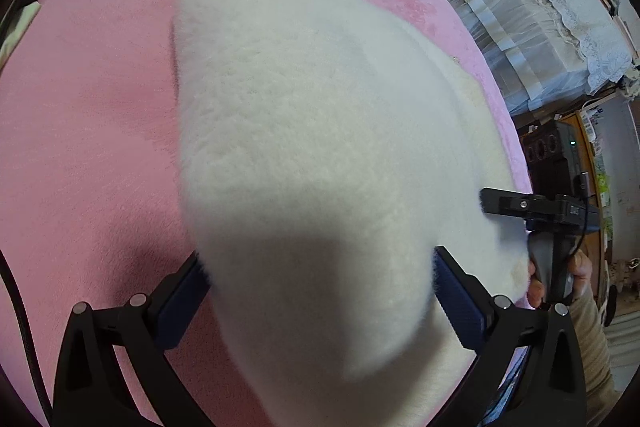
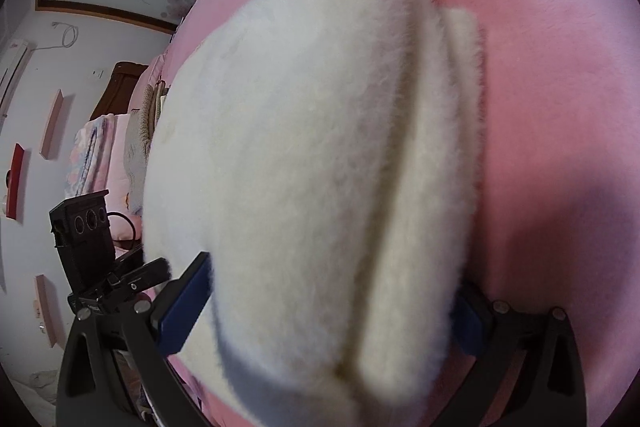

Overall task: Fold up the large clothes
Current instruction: 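Grasp the folded white cardigan with both tools and lift it, then carry the cardigan with both tools onto the stack of folded clothes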

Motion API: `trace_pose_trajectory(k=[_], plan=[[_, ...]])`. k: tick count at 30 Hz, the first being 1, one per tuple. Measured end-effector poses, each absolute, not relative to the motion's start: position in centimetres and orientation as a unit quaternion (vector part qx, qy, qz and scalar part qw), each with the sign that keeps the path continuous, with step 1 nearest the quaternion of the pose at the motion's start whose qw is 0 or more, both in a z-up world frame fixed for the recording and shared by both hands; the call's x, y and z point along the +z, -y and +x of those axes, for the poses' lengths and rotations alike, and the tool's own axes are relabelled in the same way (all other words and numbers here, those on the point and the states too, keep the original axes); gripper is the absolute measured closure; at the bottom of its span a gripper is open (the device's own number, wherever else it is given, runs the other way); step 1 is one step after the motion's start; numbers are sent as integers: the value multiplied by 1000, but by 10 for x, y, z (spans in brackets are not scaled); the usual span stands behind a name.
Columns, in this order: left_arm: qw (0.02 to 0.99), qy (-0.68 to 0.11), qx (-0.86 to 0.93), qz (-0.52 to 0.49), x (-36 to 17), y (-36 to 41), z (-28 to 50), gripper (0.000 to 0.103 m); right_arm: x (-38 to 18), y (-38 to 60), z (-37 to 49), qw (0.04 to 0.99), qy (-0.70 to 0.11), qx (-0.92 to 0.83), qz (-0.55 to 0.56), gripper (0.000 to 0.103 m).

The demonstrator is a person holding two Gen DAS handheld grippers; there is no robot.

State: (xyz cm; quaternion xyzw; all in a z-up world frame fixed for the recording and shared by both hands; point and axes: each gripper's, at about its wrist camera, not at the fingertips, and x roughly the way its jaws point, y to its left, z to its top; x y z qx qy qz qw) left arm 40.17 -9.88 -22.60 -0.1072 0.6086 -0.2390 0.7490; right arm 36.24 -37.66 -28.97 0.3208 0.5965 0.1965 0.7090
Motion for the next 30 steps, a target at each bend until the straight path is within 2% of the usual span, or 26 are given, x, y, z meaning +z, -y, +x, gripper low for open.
trace_pose_trajectory(k=[7, 13, 23, 26, 30], plan=[[744, -602, -243, -160, -236, 85, 402, 0, -291, 378, 358, 712, -590, 193, 328, 0], [707, -626, -252, -212, -261, 86, 405, 0, -292, 377, 349, 725, -576, 186, 328, 0], [717, -628, -228, -201, -260, 103, 405, 0, -282, 361, 344, 745, -570, 176, 298, 1], [739, -621, -202, -167, -248, 115, 407, 2, -275, 354, 340, 760, -559, 166, 286, 9], [754, -612, -182, -154, -239, 123, 406, 4, -269, 353, 336, 766, -550, 164, 289, 27]])
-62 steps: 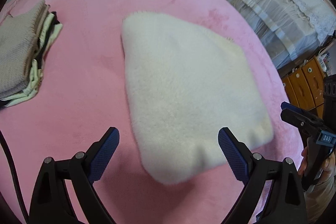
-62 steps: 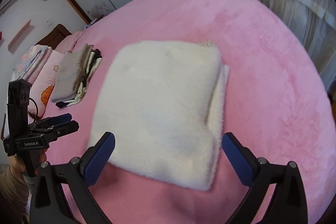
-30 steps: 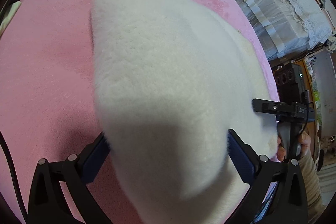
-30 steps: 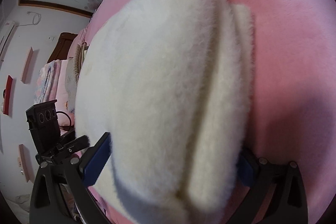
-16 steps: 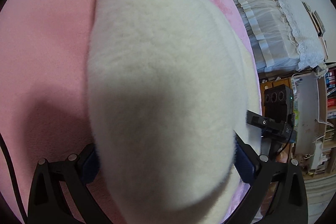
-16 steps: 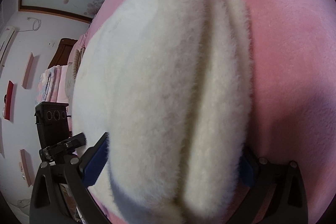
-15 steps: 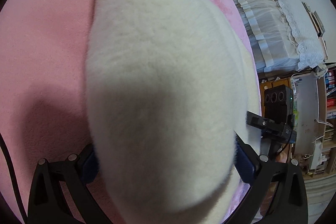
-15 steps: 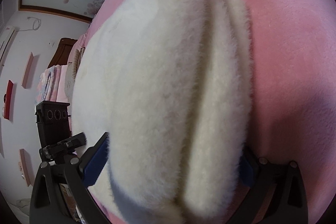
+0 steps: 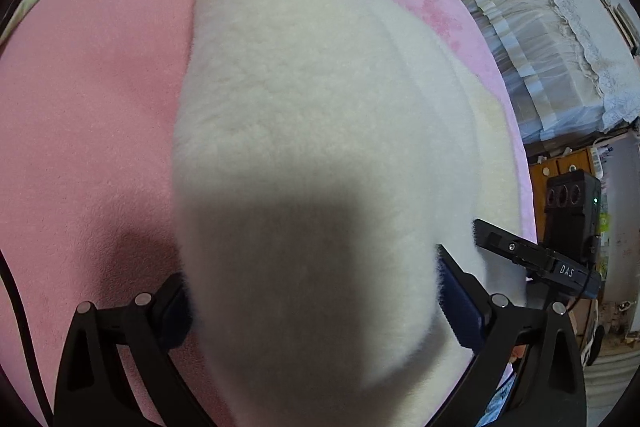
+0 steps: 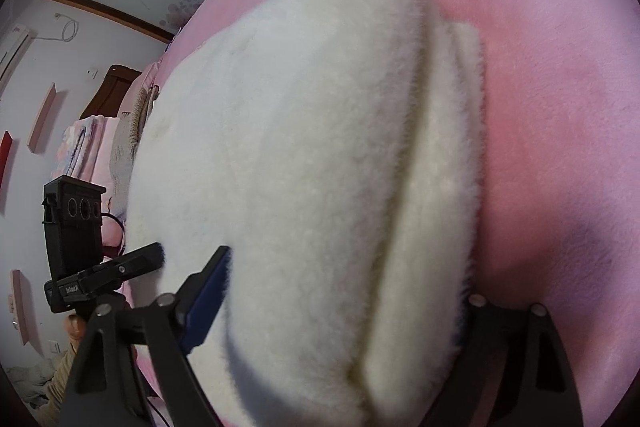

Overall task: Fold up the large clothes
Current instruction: 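Carry the cardigan with both tools onto the stack of folded clothes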

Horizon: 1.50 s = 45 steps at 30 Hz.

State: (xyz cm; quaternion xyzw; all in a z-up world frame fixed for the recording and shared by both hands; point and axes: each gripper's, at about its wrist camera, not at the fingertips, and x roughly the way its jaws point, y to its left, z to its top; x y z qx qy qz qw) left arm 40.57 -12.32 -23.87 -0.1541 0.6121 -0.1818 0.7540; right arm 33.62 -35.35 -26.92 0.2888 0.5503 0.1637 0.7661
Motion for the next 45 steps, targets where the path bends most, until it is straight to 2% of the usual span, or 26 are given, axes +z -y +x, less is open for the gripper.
trace_pose_trajectory(k=[1, 3, 6, 7, 11, 21, 27, 33, 40, 45], plan=[[758, -609, -177, -150, -237, 127, 405, 4, -267, 353, 335, 767, -546, 166, 292, 34], [769, -600, -173, -136, -232, 133, 402, 13, -263, 353, 333, 773, -539, 165, 292, 42], [779, -589, -177, -125, -220, 134, 397, 27, -253, 349, 327, 788, -526, 161, 277, 52], [783, -584, -179, -119, -215, 136, 395, 29, -248, 346, 325, 794, -520, 158, 273, 54], [796, -568, -180, -103, -197, 138, 385, 35, -228, 336, 314, 810, -506, 152, 256, 59], [803, -562, -181, -80, -131, 97, 327, 35, -193, 279, 264, 793, -514, 182, 272, 60], [813, -553, -158, -89, -83, -2, 284, 35, -158, 199, 262, 784, -514, 229, 263, 60], [837, -524, -123, -99, -31, -130, 285, 35, -110, 100, 305, 788, -496, 284, 230, 60], [871, -473, -98, -89, 25, -264, 363, 35, -61, -14, 407, 804, -451, 326, 212, 60], [884, -454, -78, -85, 26, -345, 435, 34, -64, -76, 487, 811, -429, 340, 203, 60]])
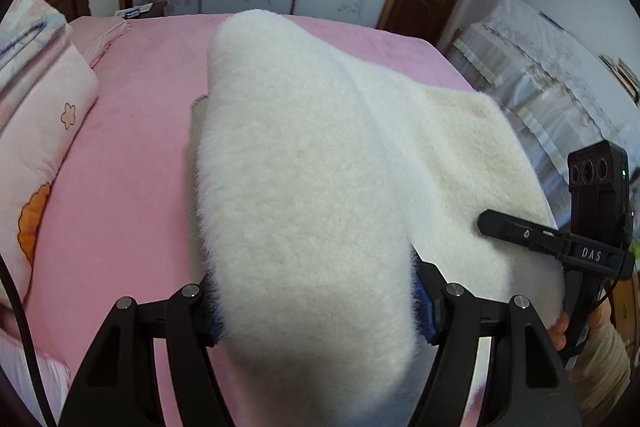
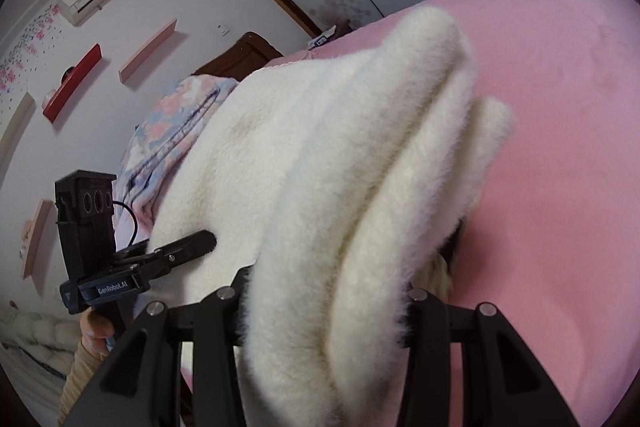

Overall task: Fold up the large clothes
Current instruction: 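Carry the cardigan with both tools onto the stack of folded clothes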

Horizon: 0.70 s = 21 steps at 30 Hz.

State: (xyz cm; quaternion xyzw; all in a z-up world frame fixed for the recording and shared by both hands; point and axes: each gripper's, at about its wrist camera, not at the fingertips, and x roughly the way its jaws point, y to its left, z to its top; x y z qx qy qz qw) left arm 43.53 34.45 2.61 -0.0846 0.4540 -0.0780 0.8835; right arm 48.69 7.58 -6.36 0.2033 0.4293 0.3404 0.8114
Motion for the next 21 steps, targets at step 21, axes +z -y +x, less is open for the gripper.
trace_pose_trajectory(k=[21], plan=[[884, -439, -22, -158, -115, -438, 523, 6, -185, -134, 582, 816, -483, 275, 157, 37]])
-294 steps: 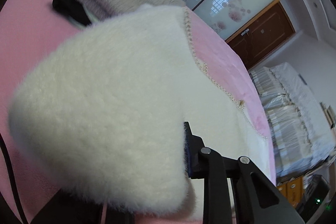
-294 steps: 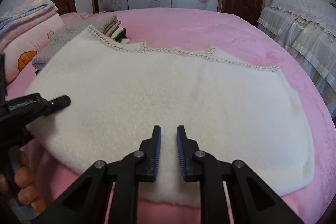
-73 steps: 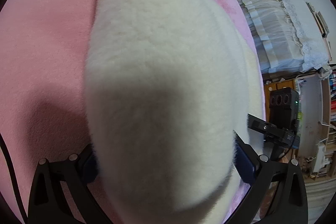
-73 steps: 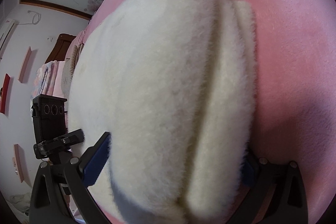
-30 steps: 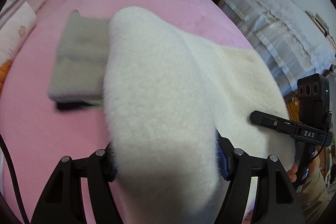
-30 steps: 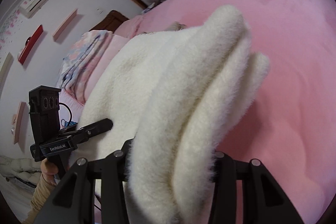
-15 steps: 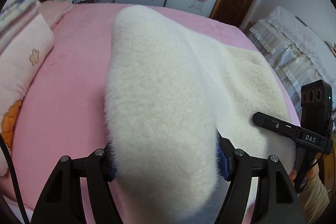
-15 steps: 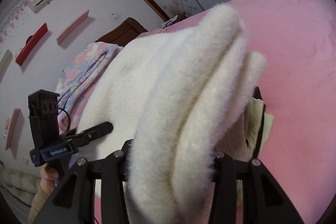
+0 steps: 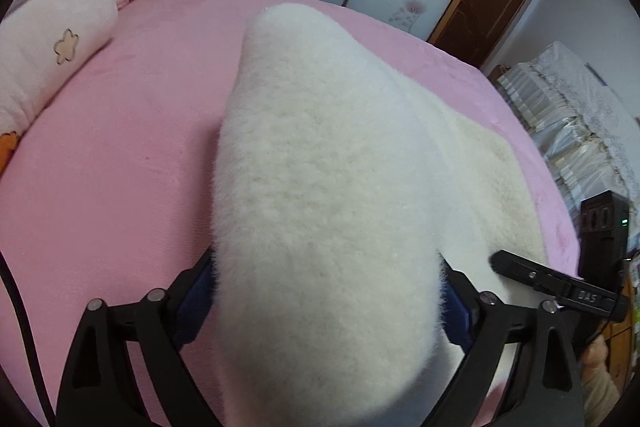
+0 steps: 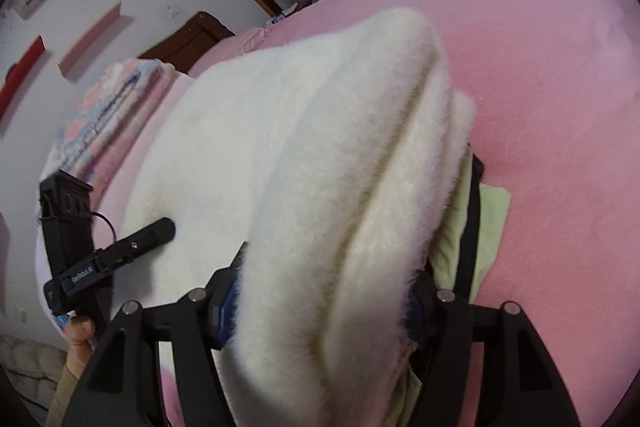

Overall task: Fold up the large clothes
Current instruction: 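Carry the cardigan with both tools onto the stack of folded clothes, then open both tools and pull them back from the clothes stack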

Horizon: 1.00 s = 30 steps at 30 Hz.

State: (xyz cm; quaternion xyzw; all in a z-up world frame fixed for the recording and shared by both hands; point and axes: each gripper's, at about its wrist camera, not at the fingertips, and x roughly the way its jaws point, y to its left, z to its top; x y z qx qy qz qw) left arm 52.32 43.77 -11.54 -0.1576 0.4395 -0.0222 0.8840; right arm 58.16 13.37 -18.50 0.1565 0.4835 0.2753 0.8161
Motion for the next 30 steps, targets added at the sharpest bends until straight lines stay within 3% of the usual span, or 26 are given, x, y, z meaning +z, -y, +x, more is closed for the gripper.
trace_pose_trajectory(k=[15, 30], plan=[[887, -436, 99, -119, -55, -391, 479, 4, -124, -106, 534, 861, -464, 203, 48, 37], [894, -435, 82, -73, 46, -310, 388, 4, -30, -61, 439, 869, -445, 208, 59, 37]])
